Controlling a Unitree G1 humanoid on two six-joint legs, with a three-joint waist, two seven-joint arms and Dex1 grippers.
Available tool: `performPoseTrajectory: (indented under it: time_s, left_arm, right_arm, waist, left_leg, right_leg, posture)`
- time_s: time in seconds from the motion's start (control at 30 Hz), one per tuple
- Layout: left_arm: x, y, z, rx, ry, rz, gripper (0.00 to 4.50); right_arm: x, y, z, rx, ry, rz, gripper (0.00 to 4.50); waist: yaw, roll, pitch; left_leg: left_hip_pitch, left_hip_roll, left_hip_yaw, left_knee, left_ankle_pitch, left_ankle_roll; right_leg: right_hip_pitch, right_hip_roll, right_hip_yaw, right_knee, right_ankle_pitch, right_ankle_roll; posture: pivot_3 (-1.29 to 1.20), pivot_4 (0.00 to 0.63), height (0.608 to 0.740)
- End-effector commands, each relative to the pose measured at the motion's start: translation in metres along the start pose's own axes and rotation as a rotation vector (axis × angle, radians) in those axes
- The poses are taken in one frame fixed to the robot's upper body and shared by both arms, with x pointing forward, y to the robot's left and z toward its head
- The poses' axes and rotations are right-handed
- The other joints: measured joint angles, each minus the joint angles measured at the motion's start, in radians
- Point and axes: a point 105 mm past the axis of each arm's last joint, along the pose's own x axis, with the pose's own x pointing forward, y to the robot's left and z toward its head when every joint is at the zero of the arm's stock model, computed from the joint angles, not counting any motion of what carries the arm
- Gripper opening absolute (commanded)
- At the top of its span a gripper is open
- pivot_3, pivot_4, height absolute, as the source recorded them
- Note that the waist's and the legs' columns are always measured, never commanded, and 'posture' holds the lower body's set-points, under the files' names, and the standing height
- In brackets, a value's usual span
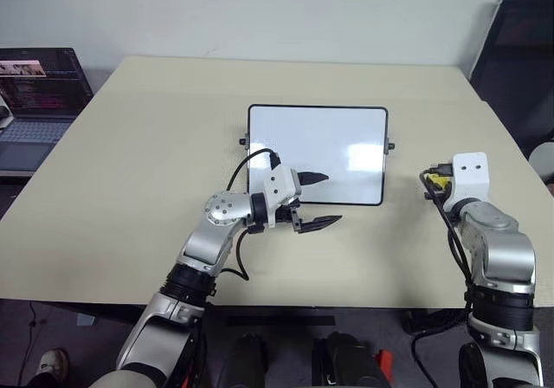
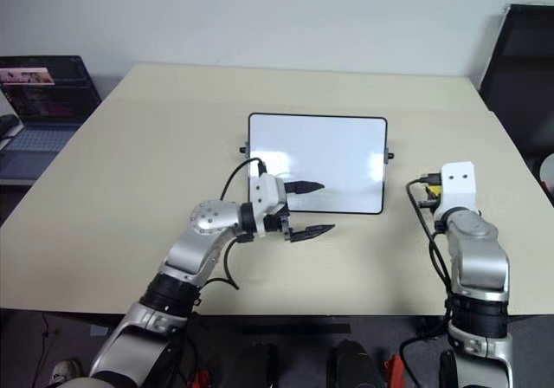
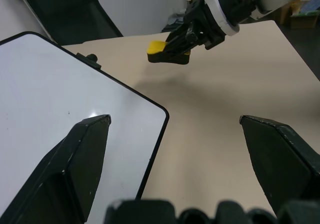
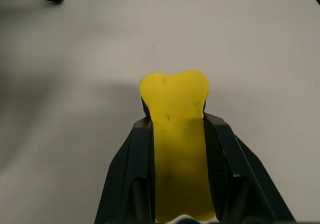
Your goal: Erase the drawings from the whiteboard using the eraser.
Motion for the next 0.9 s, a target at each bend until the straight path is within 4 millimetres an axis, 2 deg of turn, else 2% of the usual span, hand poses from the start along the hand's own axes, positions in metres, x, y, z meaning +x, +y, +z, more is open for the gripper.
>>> performPoseTrajectory:
  time_s: [0.03, 0.9]
  left_arm:
    - [-0.003, 0.0, 0.013, 0.051, -0.032, 0.007, 4.5]
    - [-0.009, 0.003, 0.012, 0.053, -0.013, 0.04, 4.5]
  right_arm:
    - [0.003, -0.008, 0.012, 0.029, -0.041, -0.016, 0.97]
    - [0.014, -0.006, 0.0, 0.09, 0.033, -0.011, 0.97]
  waist:
    - [0.0, 0.0, 0.0]
    - [0.0, 0.0, 0.0]
  left_leg:
    - [0.0, 0.0, 0.0, 0.0, 0.0, 0.0]
    - [0.0, 0.0, 0.0, 0.0, 0.0, 0.0]
  right_leg:
    - [0.0, 0.0, 0.0, 0.0, 0.0, 0.0]
    - [0.0, 0.0, 0.0, 0.0, 0.0, 0.0]
  posture:
    - [0.0, 0.15, 0.74]
    - [0.0, 0.15, 0.74]
